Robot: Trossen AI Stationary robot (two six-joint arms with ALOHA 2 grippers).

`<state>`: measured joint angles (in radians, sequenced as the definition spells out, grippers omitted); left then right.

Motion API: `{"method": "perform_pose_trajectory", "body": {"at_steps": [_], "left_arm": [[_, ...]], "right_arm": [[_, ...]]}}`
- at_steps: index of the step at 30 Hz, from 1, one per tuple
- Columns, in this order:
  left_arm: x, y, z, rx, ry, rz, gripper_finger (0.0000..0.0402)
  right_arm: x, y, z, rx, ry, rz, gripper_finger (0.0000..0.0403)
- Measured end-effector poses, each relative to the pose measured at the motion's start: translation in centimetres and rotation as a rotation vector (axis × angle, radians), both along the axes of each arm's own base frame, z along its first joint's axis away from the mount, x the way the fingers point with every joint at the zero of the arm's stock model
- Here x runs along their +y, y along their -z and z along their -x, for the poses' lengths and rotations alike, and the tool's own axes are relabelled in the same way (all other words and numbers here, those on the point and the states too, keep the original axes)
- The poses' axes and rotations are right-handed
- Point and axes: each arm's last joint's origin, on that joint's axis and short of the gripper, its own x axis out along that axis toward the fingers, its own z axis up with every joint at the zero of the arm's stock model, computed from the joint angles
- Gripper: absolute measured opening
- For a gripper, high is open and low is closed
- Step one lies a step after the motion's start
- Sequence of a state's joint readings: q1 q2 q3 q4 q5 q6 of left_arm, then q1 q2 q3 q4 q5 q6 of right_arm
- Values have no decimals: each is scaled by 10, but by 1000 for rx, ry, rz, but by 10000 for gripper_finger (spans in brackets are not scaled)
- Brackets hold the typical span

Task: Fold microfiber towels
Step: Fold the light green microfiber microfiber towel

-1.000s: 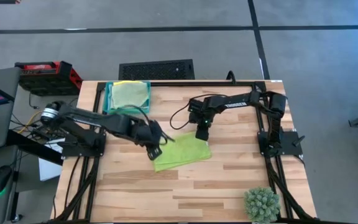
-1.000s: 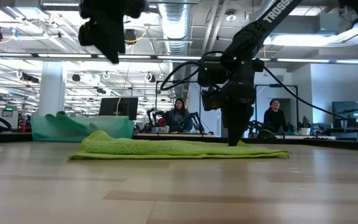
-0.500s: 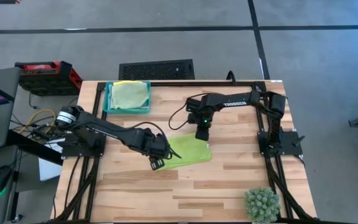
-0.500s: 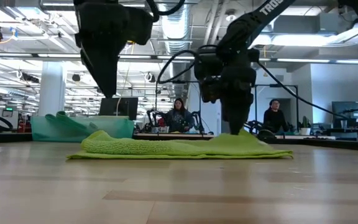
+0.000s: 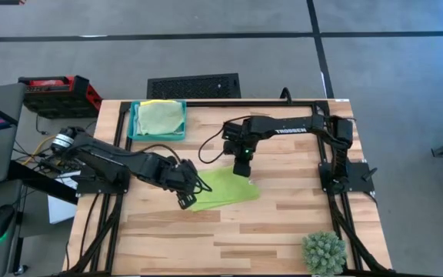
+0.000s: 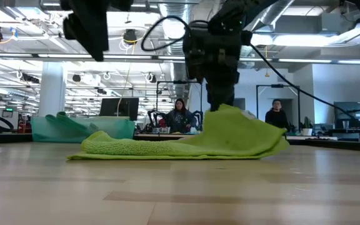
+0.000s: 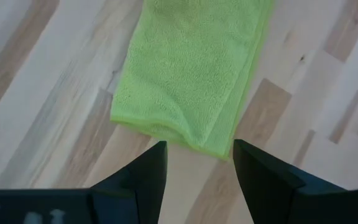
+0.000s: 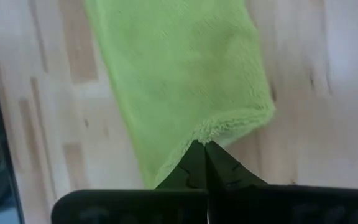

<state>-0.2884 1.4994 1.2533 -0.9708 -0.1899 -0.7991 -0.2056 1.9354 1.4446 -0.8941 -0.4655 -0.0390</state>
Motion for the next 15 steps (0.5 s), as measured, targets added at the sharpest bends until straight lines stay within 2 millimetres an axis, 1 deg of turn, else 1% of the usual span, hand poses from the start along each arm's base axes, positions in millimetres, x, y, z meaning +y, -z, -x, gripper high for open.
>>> {"method": "perform_pose_trajectory", "body": {"at_steps": [9, 15], "left_arm": [[-1, -24, 26, -43, -33, 39, 176], [2, -35, 36, -81, -38, 56, 176]], "right_arm": [[21, -7, -18, -99, 67, -58, 2], [29, -13, -33, -211, 133, -88, 2]]}}
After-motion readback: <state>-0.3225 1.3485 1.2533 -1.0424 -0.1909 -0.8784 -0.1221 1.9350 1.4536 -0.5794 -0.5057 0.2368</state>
